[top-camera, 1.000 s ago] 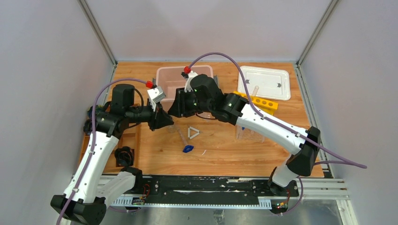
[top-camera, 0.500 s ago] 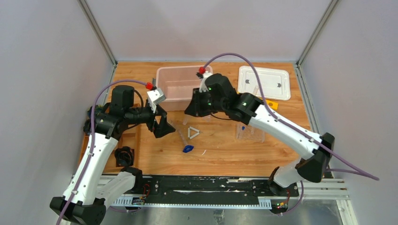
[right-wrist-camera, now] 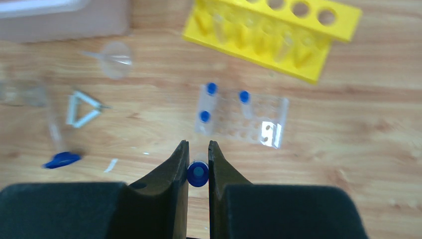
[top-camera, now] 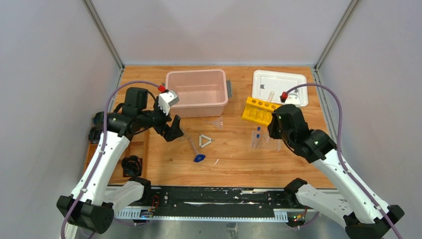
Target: Organize the chemistry lab equipment
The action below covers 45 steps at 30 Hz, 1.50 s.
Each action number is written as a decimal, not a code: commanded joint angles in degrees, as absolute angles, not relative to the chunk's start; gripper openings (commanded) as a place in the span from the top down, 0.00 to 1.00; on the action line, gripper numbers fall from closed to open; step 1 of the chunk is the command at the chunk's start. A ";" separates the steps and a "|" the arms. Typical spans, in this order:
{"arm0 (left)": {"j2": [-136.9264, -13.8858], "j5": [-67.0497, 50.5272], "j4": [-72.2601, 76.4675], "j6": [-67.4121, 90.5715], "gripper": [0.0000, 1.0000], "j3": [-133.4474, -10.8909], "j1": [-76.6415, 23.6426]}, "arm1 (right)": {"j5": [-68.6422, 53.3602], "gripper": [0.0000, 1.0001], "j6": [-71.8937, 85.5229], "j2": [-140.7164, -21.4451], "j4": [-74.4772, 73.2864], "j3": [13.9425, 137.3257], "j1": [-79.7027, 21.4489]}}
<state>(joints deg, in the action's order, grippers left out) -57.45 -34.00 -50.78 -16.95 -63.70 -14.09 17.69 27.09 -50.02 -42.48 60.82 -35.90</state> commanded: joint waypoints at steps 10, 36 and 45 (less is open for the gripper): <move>-59.33 -30.49 -52.82 -16.63 0.00 -65.99 -14.41 | 27.71 1.00 29.50 -49.37 -35.40 43.54 -28.88; -58.96 -30.41 -52.82 -16.72 0.00 -66.22 -14.41 | 26.85 1.00 31.07 -60.43 -20.82 35.53 -23.38; -59.06 -30.41 -52.82 -16.65 0.00 -66.60 -14.41 | 26.37 1.00 31.05 -61.13 -20.55 35.07 -23.03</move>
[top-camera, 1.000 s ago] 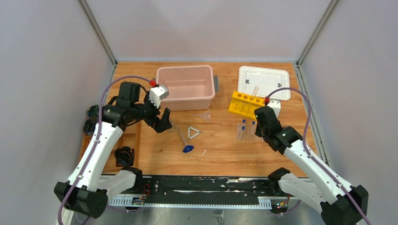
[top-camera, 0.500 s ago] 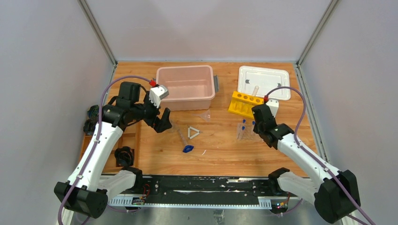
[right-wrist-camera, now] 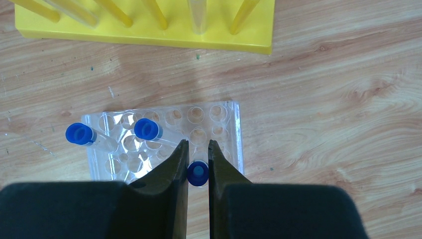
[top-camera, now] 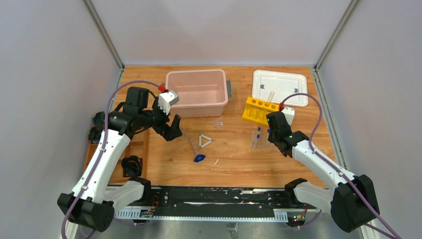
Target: Organize the chemistry lab equipment
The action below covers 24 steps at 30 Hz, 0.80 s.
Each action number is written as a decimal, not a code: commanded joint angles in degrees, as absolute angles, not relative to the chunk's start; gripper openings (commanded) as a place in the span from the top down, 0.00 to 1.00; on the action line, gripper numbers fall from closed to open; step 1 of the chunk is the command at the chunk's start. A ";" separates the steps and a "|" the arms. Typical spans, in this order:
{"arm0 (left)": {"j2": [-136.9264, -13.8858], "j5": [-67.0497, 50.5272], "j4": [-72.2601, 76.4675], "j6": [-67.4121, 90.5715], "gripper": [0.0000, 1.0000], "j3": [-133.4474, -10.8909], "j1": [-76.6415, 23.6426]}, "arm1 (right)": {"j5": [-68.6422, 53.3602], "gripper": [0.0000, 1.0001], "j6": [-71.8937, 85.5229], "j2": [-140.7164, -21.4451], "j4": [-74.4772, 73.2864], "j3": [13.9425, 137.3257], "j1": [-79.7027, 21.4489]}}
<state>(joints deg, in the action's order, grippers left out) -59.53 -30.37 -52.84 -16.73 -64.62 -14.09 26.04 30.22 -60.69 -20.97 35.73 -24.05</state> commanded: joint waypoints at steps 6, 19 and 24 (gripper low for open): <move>-59.07 -29.99 -52.82 -16.63 0.00 -67.16 -14.41 | 25.66 0.99 31.67 -63.83 -20.04 34.89 -23.03; -59.42 -30.41 -52.82 -16.22 0.00 -68.12 -14.41 | 22.78 0.62 29.55 -57.90 -25.36 41.42 -22.97; -59.29 -30.59 -52.82 -16.11 0.00 -68.43 -14.41 | 20.59 0.51 29.06 -54.44 -28.12 46.31 -23.07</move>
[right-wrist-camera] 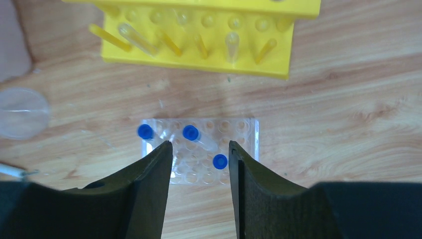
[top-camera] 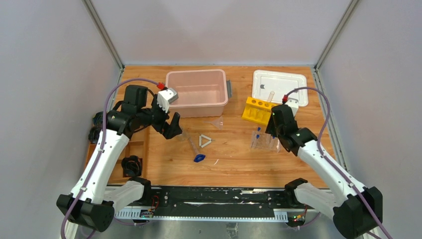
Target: Organize the chemistry lab equipment
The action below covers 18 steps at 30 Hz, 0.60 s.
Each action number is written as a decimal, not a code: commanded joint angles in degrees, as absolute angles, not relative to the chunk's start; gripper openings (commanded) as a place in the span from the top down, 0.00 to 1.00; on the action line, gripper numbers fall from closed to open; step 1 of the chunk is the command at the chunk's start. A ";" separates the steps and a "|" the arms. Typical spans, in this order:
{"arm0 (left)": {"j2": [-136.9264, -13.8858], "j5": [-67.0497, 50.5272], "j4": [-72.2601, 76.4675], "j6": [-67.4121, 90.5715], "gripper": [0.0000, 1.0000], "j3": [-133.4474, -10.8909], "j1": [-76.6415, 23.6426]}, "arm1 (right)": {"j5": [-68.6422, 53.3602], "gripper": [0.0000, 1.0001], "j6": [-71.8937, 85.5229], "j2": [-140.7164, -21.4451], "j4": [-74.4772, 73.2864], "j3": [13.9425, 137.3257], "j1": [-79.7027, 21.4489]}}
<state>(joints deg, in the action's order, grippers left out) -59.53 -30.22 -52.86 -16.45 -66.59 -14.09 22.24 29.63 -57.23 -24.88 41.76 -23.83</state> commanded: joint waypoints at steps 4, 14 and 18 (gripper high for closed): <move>-59.28 -30.86 -52.82 -15.83 0.00 -68.38 -14.41 | 17.03 0.52 29.57 -55.06 -26.62 50.77 -25.76; -58.15 -28.31 -52.82 -15.55 0.00 -68.22 -14.41 | -0.75 0.50 26.39 -77.60 -11.05 61.60 -39.78; -56.44 -27.56 -53.18 -16.05 0.00 -66.87 -14.40 | -3.50 0.49 25.09 -84.93 0.95 59.13 -42.05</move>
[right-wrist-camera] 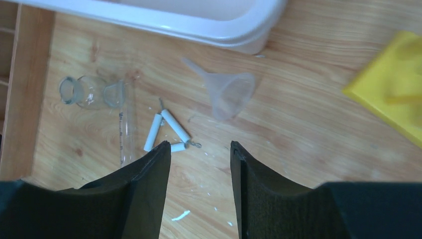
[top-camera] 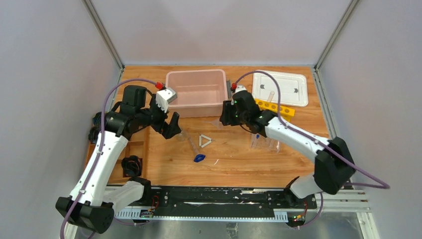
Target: Organize the chemistry lab equipment
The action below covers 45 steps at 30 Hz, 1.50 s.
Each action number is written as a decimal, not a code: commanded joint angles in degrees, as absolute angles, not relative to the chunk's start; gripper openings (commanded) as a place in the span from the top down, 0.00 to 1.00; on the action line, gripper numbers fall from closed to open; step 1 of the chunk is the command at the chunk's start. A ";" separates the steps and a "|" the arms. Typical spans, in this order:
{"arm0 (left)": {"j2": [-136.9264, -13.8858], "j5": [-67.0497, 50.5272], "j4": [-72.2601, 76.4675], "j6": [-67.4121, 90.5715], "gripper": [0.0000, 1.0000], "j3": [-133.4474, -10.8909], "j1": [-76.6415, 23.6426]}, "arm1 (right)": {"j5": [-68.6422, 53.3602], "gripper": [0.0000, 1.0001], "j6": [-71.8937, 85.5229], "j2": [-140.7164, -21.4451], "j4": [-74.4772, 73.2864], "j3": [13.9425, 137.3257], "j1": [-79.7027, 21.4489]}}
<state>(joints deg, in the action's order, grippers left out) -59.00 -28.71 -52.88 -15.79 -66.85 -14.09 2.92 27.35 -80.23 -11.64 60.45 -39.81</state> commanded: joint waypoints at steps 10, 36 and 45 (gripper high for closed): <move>-54.61 -24.57 -53.79 -19.31 0.00 -61.43 -14.41 | 3.70 0.55 24.22 -95.99 11.60 57.67 -43.63; -53.70 -23.84 -54.84 -19.70 0.00 -63.56 -14.41 | 8.36 0.85 21.97 -102.30 13.40 60.56 -46.47; -53.98 -23.38 -55.18 -19.81 0.00 -64.79 -14.41 | 6.32 1.00 20.34 -96.89 10.11 59.13 -47.15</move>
